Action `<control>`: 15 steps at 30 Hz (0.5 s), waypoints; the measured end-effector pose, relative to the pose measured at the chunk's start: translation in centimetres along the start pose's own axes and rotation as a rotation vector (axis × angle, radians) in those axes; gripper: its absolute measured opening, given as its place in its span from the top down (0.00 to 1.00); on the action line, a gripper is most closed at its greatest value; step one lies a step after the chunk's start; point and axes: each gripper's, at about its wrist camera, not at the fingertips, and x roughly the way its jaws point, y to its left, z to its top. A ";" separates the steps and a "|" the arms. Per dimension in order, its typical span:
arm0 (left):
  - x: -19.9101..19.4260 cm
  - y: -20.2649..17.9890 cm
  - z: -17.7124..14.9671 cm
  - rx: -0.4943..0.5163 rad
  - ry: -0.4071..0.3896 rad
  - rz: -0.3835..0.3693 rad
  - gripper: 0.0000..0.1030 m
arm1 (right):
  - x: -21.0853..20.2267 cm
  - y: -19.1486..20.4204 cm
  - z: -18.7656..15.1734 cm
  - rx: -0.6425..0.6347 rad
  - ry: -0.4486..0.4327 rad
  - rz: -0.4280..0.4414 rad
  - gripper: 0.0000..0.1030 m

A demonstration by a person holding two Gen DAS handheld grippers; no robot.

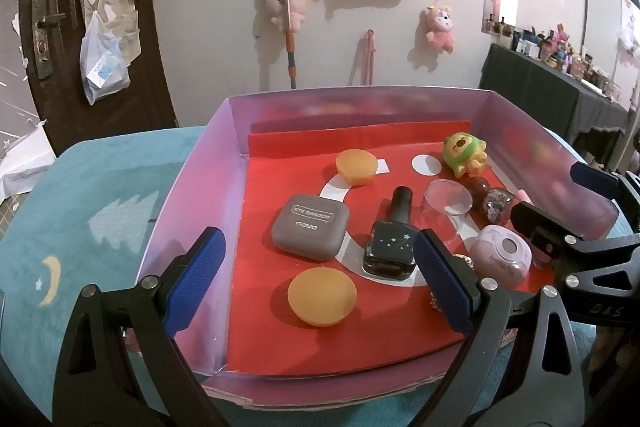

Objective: Organize rigid objects

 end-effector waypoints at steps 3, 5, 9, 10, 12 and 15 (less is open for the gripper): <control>0.1 0.0 -0.2 0.003 0.001 0.000 0.07 | 0.1 -0.2 -0.2 -0.004 0.004 -0.009 0.00; 0.0 0.0 -0.1 -0.003 0.000 0.002 0.07 | 0.0 -0.2 -0.2 -0.002 0.001 -0.008 0.00; -1.5 1.0 0.0 -0.076 0.006 -0.055 0.07 | -0.9 -0.6 -0.4 0.029 -0.002 -0.021 0.00; -1.9 1.2 -0.1 -0.085 0.004 -0.061 0.07 | -1.3 -0.7 -0.6 0.047 0.001 0.000 0.00; -3.0 1.7 -0.5 -0.104 0.006 -0.070 0.07 | -2.7 -0.9 -1.0 0.077 0.005 0.014 0.00; -4.7 1.9 -1.4 -0.104 0.026 -0.071 0.07 | -4.8 -0.9 -1.6 0.075 0.004 0.018 0.00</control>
